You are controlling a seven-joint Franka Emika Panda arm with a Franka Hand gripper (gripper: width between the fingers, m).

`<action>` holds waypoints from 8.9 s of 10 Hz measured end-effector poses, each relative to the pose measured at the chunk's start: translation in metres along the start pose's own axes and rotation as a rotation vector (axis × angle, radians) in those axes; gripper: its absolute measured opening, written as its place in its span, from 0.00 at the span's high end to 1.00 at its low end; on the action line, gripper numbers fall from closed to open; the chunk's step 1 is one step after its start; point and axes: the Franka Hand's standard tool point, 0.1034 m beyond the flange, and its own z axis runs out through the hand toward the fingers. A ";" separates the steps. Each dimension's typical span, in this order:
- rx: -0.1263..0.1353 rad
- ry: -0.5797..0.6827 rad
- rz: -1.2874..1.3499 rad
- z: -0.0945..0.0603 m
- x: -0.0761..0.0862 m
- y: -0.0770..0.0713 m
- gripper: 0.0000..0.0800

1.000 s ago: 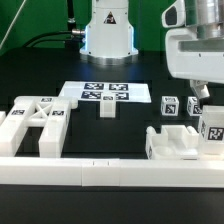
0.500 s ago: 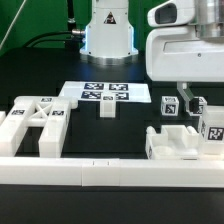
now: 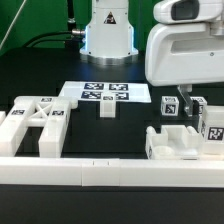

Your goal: Assemble chair

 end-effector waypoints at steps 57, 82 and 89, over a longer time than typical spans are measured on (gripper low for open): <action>-0.008 0.007 0.011 0.014 0.000 -0.003 0.19; -0.015 -0.009 0.577 0.016 -0.003 -0.001 0.20; -0.058 -0.032 -0.245 0.014 -0.001 0.006 0.19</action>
Offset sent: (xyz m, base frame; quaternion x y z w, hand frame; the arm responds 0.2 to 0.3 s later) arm 0.0000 0.0000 0.0000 0.0000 0.0000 -0.1938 0.9810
